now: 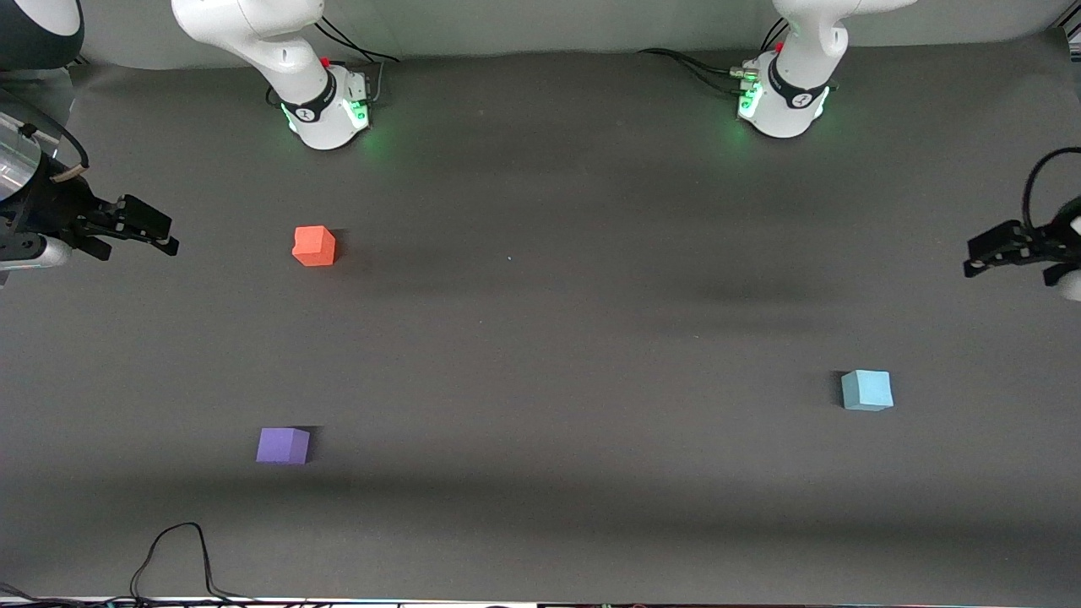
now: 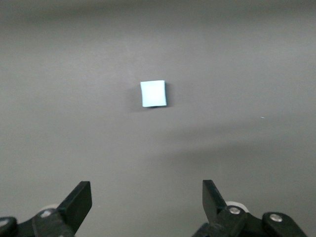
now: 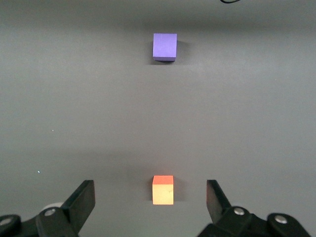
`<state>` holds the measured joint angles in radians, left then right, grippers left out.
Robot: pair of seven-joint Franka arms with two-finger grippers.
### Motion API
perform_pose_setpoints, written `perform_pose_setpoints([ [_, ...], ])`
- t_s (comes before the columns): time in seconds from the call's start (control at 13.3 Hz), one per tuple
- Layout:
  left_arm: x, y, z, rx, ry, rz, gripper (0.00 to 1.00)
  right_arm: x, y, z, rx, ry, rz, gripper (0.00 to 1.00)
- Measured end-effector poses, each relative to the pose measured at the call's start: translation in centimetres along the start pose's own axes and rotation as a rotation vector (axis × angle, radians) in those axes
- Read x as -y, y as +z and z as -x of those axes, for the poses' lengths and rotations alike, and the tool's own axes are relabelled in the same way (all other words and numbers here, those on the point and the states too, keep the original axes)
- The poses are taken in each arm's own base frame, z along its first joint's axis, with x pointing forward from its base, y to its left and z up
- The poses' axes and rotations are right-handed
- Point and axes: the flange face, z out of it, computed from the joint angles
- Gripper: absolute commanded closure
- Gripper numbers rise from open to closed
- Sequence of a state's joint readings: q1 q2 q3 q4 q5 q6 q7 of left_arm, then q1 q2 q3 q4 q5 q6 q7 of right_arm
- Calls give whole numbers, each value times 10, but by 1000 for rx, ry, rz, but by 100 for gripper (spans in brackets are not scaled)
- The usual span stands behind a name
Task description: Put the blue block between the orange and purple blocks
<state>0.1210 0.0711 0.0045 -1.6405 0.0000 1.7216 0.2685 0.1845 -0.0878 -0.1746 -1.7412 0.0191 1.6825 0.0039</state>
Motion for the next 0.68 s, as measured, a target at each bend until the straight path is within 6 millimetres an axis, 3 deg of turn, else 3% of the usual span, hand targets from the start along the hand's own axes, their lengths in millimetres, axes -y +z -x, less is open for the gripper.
perform_pose_setpoints([
  [0.15,4,7,-7,-17,2,-3,0,0,0,0,0,0,0,0],
  [0.38,-7,23,-25,-49,-20,-7,0,0,0,0,1,0,0,0],
  [0.53,-16,44,-38,-43,-22,-4,0,0,0,0,1,0,0,0],
  [0.68,-15,79,-51,-10,-25,4,0,0,0,0,1,0,0,0],
])
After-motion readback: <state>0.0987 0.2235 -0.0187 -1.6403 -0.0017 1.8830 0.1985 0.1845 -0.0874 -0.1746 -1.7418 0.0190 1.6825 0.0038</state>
